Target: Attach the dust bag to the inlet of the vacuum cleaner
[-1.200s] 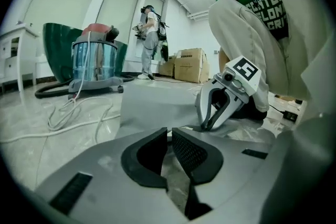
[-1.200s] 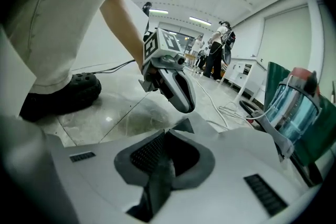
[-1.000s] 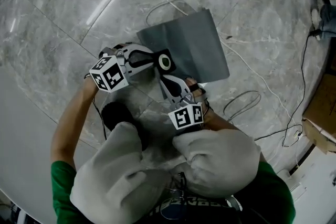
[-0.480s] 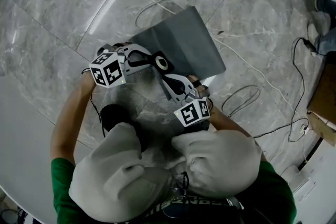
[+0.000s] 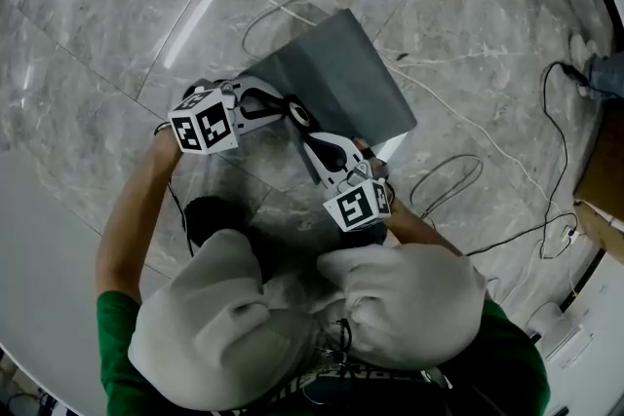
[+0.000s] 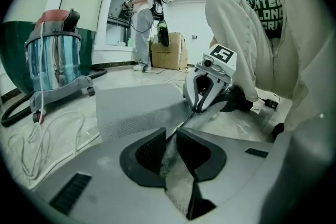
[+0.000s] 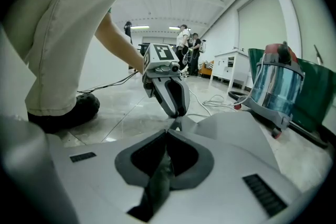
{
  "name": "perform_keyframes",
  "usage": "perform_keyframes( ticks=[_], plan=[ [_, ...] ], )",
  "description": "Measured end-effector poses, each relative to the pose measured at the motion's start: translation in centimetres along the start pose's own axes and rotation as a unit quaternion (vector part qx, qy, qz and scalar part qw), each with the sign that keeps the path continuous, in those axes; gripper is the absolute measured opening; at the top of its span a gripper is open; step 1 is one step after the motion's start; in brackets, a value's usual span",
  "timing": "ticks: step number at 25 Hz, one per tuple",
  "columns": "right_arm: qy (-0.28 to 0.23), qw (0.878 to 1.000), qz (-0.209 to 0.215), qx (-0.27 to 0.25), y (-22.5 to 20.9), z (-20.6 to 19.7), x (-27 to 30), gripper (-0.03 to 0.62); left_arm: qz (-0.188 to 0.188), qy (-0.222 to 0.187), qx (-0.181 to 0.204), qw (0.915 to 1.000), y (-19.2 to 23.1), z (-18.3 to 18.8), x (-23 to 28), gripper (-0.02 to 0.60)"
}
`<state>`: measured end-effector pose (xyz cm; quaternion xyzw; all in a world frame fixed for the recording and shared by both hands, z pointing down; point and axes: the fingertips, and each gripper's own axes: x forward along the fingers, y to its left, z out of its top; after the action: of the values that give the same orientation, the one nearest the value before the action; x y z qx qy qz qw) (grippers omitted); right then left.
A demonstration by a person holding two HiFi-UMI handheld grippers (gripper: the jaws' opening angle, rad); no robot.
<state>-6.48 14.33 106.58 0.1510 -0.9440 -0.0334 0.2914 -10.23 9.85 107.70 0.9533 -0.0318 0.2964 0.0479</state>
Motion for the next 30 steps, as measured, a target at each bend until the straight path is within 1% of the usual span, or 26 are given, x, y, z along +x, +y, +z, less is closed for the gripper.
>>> perform_keyframes(
  ticks=[3,5,8,11,16,19,23,30],
  plan=[
    [0.003,0.999,-0.010,0.052,-0.5,0.0,0.1,0.020,-0.011,0.003,-0.009,0.9999,0.3,0.3,0.2,0.066],
    [0.012,0.996,-0.028,0.079,-0.9,-0.2,0.3,0.020,-0.014,0.005,-0.012,0.9998,0.3,0.4,0.4,0.064],
    [0.017,0.994,-0.053,0.092,-1.5,-0.3,0.5,0.020,-0.014,0.009,-0.014,0.9998,0.4,0.6,0.6,0.063],
    [0.008,0.995,-0.048,0.086,-2.0,-0.1,0.3,0.017,-0.019,0.017,-0.005,0.9997,0.6,0.8,0.4,0.057],
    [-0.014,0.999,-0.012,0.045,-4.0,1.1,-0.5,0.014,-0.028,0.024,0.014,0.9992,1.0,1.8,0.0,0.040],
    [-0.022,0.999,-0.001,0.026,-5.6,2.0,-1.3,0.014,-0.028,0.022,0.023,0.9991,1.2,2.8,-0.1,0.021],
    [-0.033,0.999,0.009,0.020,-7.9,3.3,-2.3,0.014,-0.011,0.000,0.021,0.9997,2.2,4.9,-0.8,0.015],
    [-0.068,0.998,0.015,0.008,-13.4,7.5,-4.5,0.014,0.025,-0.030,0.020,0.9990,6.4,10.2,-2.9,0.014]
  ],
)
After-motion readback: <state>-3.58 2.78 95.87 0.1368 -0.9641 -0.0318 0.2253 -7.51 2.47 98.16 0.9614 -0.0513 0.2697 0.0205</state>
